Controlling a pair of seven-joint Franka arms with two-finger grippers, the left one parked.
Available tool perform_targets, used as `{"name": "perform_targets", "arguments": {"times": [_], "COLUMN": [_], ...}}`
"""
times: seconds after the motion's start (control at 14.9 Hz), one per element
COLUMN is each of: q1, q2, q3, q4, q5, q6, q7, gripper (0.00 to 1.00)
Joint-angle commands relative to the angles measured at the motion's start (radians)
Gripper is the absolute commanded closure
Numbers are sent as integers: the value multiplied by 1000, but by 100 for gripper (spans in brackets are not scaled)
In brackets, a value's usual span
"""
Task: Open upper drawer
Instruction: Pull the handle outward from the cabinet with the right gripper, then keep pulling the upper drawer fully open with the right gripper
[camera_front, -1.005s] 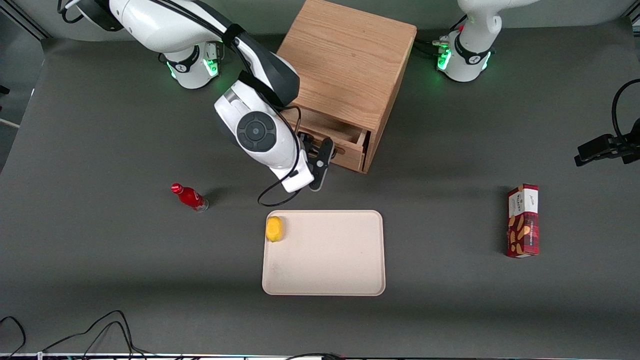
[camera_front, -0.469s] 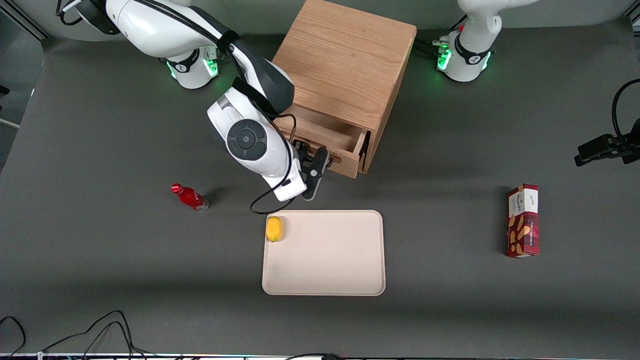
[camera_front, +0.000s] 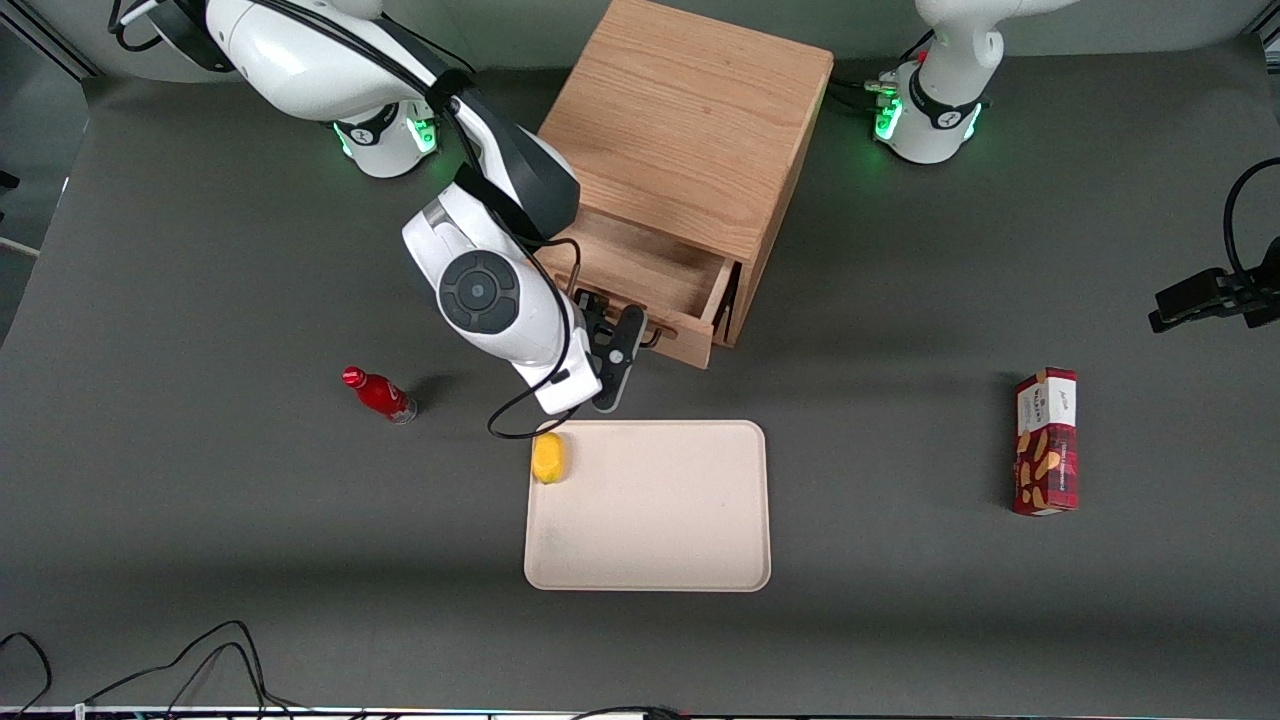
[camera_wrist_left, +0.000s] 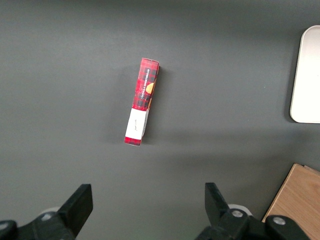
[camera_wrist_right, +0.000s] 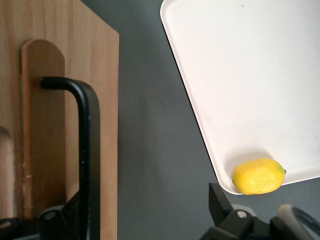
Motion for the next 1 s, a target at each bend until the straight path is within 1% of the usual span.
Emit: {"name": "perform_targets", "arguments": {"times": [0.0, 0.27, 0.94], "q1": [5, 5, 3], "q2": [33, 75, 130], "q3": [-11, -12, -14], "q4": [63, 124, 205], "q5": [-14, -14, -14], "q6": [-31, -71, -105], "q7": [-39, -67, -83], "gripper": [0, 0, 0]}}
